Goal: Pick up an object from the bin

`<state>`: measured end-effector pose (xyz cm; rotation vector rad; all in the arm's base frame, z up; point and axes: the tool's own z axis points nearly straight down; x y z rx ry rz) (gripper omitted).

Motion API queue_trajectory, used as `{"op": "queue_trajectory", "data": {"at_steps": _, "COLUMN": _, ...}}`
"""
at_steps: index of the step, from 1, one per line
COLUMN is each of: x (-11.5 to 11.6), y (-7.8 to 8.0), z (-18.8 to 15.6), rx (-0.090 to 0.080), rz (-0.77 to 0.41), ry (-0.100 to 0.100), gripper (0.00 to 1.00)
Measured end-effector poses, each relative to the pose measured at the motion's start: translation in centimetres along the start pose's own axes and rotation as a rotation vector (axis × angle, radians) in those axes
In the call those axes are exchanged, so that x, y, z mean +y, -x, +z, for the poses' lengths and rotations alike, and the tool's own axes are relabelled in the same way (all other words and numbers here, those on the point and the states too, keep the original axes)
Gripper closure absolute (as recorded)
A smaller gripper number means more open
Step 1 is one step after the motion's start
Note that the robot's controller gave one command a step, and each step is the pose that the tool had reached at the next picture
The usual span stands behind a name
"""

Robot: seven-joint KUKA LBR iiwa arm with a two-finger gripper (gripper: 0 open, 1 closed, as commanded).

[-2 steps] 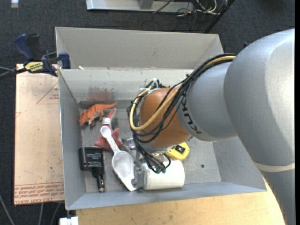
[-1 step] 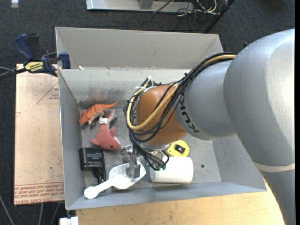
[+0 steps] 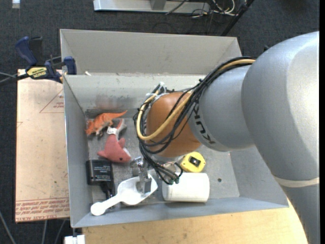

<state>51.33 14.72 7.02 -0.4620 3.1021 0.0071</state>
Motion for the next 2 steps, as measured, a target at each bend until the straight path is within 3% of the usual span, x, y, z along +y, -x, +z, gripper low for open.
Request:
{"op": "queue_trajectory", "data": {"at_steps": 1, "x": 0.0, "y": 0.0, "z": 0.0, "rx": 0.000, "rz": 0.000, "ry": 0.000, "gripper": 1.00}}
{"op": "queue_trajectory", "data": {"at_steps": 2, "x": -0.6, "y": 0.1, "z": -14.1, "rx": -0.004, "rz": 0.008, "ry": 0.001, "gripper": 1.00}}
